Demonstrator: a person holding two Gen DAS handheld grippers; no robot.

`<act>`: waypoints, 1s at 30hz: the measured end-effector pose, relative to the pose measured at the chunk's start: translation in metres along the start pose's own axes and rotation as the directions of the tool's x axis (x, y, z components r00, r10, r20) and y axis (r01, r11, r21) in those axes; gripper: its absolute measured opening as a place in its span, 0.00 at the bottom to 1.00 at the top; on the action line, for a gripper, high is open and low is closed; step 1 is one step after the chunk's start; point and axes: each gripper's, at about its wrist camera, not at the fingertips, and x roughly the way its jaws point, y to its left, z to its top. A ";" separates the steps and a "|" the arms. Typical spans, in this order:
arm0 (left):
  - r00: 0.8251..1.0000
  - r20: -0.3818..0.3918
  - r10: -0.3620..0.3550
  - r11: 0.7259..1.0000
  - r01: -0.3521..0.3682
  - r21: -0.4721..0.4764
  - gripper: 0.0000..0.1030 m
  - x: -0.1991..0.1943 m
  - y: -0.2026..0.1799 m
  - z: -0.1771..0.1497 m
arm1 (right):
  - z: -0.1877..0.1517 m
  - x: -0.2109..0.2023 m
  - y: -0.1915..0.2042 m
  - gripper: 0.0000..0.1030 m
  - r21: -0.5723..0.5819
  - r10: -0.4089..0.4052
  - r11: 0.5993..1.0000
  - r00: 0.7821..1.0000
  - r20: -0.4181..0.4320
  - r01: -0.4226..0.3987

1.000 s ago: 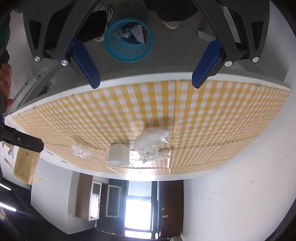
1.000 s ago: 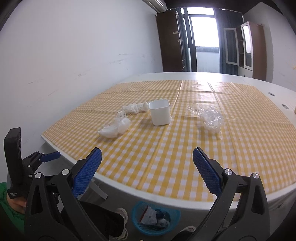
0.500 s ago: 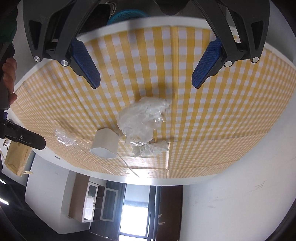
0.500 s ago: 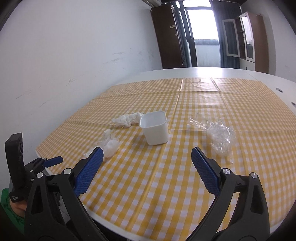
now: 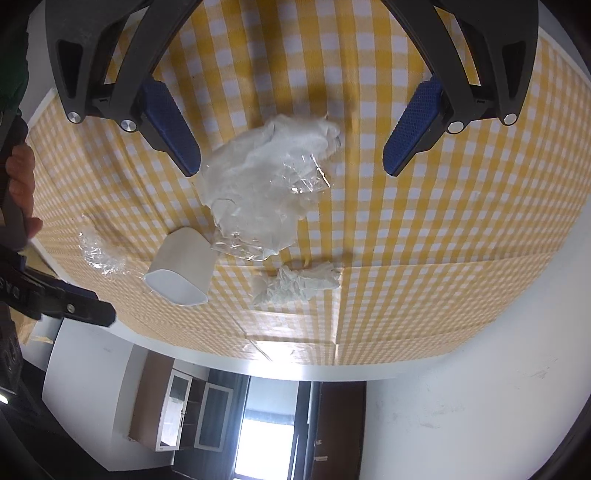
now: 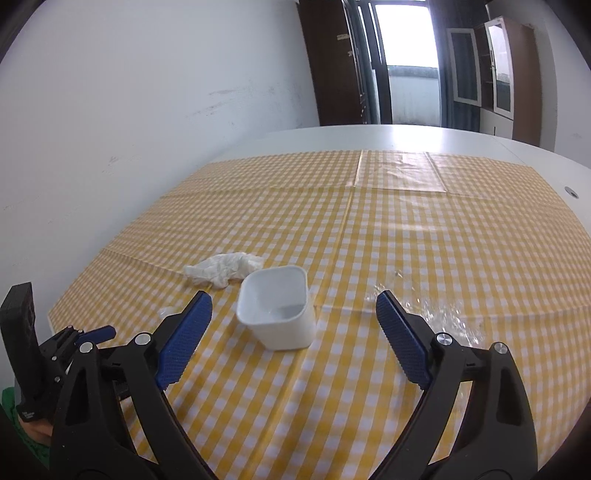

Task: Collect trash
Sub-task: 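Grasp the clear plastic bag with the left gripper while the right gripper grasps the white cup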

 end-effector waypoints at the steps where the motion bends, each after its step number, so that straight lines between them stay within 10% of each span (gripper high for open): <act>1: 1.000 -0.003 -0.003 1.000 0.003 0.002 0.94 0.003 0.000 0.001 | 0.004 0.010 -0.002 0.80 -0.001 -0.004 1.000 1.000 -0.018 0.004; 13: 0.999 -0.037 -0.038 0.999 0.038 0.005 0.92 0.022 -0.003 0.009 | 0.003 0.081 -0.007 0.46 0.006 -0.031 0.999 0.985 -0.167 0.032; 20: 0.997 -0.023 -0.080 0.997 0.080 0.004 0.50 0.019 -0.005 -0.002 | -0.020 0.073 -0.001 0.05 -0.025 -0.023 1.000 0.983 -0.181 0.019; 30: 0.993 0.039 -0.112 0.992 0.114 -0.046 0.31 -0.009 -0.005 -0.019 | -0.049 0.021 0.006 0.04 -0.013 0.018 1.000 0.992 -0.126 -0.020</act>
